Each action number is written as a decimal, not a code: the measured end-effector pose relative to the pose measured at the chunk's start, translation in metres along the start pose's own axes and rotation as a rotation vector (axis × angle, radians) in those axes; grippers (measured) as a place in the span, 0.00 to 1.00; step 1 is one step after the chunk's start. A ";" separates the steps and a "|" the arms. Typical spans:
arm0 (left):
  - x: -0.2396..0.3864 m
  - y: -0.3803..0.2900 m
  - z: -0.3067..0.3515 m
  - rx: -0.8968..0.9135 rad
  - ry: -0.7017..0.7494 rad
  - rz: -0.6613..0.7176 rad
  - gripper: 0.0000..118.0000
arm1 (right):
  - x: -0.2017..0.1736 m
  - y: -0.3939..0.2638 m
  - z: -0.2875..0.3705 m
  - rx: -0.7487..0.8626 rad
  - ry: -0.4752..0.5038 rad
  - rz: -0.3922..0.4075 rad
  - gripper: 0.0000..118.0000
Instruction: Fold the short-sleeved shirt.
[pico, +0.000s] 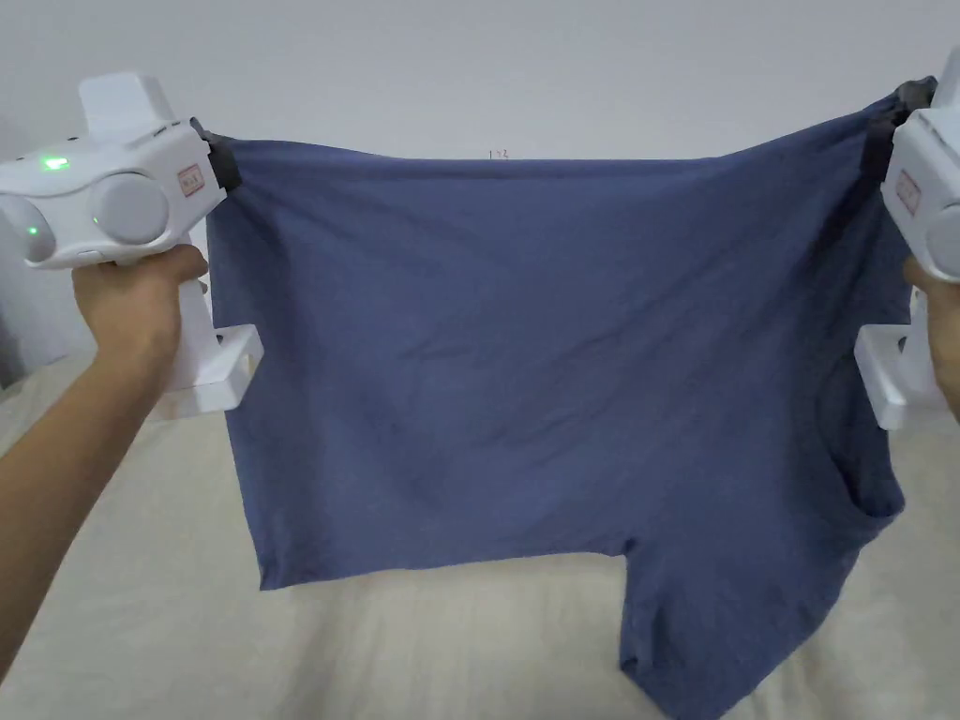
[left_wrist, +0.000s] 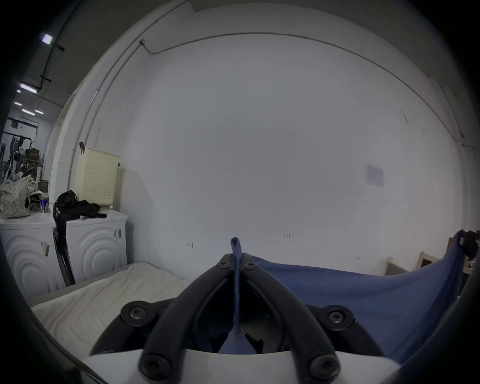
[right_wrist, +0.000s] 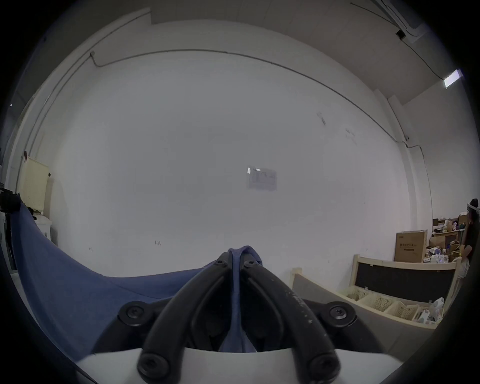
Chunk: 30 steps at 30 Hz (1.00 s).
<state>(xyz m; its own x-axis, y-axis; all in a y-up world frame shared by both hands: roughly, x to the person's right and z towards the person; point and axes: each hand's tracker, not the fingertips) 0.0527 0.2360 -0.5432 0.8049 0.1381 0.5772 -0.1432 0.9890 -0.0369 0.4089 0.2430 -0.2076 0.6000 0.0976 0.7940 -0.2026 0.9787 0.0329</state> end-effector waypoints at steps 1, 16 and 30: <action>-0.001 0.001 -0.003 0.009 0.006 -0.004 0.02 | -0.001 0.002 -0.003 0.007 0.005 -0.004 0.06; -0.030 -0.171 -0.041 -0.290 0.040 -0.119 0.02 | -0.017 -0.162 -0.027 -0.280 0.114 -0.059 0.06; -0.074 -0.352 0.085 -0.646 0.024 -0.206 0.02 | 0.013 -0.349 0.124 -0.734 0.177 -0.171 0.06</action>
<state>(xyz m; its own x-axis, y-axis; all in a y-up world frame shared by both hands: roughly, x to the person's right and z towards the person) -0.0054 -0.1271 -0.5040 0.7923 -0.0627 0.6069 0.3812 0.8275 -0.4122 0.3916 -0.1197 -0.1338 0.7041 -0.0984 0.7033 0.4317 0.8457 -0.3138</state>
